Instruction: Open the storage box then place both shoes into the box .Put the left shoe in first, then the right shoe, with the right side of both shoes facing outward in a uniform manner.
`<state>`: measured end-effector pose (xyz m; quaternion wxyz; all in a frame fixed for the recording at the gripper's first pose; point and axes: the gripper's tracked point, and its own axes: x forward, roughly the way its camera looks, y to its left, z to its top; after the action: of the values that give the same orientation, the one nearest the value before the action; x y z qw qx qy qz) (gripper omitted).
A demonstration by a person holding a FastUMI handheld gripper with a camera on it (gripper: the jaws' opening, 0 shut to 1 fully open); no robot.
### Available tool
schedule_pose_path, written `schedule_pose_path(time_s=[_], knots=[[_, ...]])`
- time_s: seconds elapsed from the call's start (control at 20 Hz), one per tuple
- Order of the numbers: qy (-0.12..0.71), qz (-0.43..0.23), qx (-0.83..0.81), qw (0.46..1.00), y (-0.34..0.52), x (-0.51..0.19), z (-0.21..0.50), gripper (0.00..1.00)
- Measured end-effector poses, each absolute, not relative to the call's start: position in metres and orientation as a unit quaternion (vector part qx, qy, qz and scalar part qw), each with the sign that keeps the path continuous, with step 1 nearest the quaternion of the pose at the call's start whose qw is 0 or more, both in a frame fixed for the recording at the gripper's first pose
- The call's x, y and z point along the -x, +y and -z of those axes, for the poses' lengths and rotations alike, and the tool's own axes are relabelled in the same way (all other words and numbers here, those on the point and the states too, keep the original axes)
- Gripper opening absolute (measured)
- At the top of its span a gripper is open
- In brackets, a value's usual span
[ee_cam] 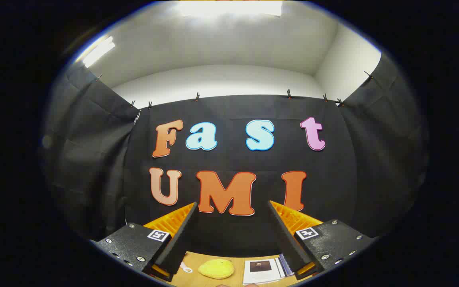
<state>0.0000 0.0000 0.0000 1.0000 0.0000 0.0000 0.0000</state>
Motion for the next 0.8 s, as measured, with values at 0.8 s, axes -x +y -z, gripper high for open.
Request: schedule_pose_path(time_s=[0.8], knots=[[0.03,-0.018,-0.033,0.999,0.016,-0.011,0.015,0.99]])
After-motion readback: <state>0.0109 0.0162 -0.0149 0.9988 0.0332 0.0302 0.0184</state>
